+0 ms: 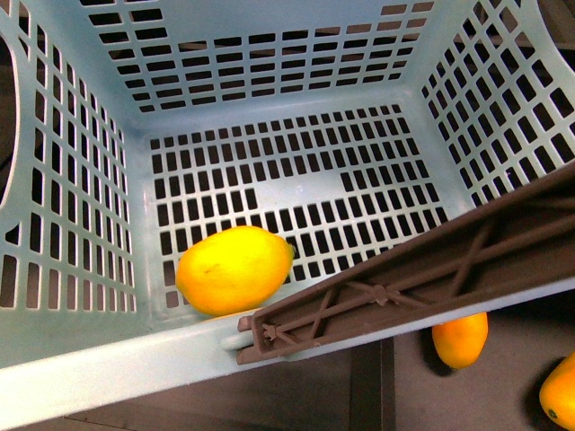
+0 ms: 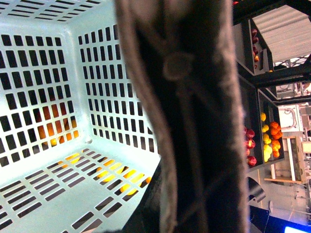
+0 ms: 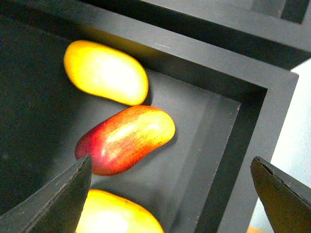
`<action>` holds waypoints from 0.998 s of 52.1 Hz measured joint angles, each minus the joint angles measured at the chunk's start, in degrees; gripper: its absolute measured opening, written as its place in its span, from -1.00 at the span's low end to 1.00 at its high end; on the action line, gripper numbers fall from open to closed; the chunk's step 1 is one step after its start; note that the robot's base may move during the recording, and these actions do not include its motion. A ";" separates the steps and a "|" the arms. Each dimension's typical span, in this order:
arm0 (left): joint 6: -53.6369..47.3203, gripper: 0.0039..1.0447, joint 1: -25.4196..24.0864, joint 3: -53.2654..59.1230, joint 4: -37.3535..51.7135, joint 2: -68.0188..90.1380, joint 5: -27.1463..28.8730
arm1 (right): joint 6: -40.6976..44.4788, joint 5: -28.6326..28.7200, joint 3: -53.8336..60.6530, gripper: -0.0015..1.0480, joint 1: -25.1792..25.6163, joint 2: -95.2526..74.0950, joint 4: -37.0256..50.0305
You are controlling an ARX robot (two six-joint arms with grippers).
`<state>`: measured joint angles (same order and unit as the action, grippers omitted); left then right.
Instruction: Pick lemon and mango into basket
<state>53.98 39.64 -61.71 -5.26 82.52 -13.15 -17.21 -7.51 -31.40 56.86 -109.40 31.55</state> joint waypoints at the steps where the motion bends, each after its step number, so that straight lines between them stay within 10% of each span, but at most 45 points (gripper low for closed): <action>1: 0.09 -0.93 0.02 0.00 0.00 0.00 0.00 | -1.40 -0.09 -0.17 0.83 0.15 -0.44 0.15; 52: 0.09 -0.93 0.02 0.00 0.00 0.00 -0.02 | -36.70 -4.35 -14.32 0.83 -3.50 -22.27 2.10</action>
<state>54.06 39.66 -61.71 -5.26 82.52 -13.17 -53.91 -11.86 -45.71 53.36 -131.68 33.65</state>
